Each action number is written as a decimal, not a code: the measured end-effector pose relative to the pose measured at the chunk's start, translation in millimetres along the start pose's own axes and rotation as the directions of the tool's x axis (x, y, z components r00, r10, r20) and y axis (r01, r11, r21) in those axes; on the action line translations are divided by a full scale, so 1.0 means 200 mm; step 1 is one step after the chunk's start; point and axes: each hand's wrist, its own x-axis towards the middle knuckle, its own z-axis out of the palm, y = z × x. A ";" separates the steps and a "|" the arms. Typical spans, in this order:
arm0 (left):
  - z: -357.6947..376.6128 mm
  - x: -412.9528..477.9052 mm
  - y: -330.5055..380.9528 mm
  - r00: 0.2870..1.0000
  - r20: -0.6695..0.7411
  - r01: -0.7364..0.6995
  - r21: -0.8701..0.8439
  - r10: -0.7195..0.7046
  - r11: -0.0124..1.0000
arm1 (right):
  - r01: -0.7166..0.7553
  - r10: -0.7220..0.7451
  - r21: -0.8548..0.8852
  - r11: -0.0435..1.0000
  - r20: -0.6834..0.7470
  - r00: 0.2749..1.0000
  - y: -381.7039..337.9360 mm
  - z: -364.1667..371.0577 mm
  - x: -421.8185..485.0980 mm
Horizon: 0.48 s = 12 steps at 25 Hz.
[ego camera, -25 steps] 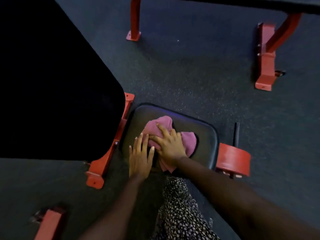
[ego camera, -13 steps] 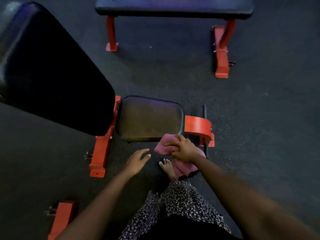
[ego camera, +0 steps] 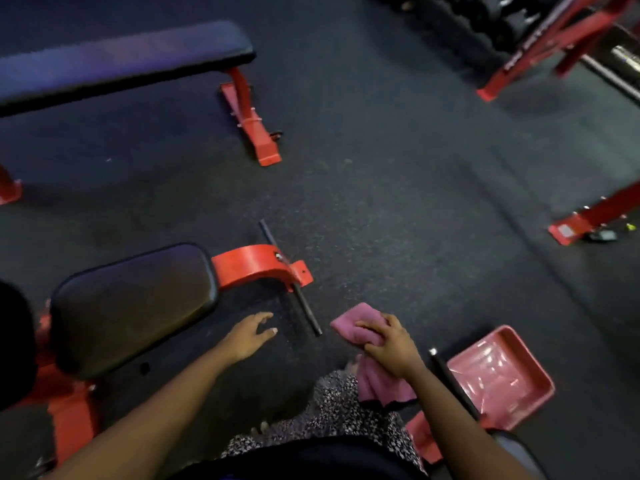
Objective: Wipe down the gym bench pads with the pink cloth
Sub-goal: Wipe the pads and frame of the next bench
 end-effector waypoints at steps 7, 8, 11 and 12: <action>0.06 0.75 0.90 0.988 0.023 -0.152 0.110 0.151 0.982 | -0.097 0.116 0.173 0.980 -0.101 0.988 0.59 -0.65 0.38; 0.04 0.80 1.00 0.993 0.012 -0.117 0.081 0.116 0.990 | -0.089 0.103 0.150 0.985 -0.089 0.991 0.59 -0.77 0.45; -0.04 0.92 1.22 0.996 -0.088 -0.012 -0.156 -0.002 0.988 | 0.077 -0.075 0.065 0.995 -0.038 0.996 0.54 -1.13 0.77; -0.07 0.94 1.27 0.988 -0.145 0.010 -0.242 -0.046 0.970 | 0.149 -0.149 0.033 0.988 -0.012 0.989 0.50 -1.24 0.90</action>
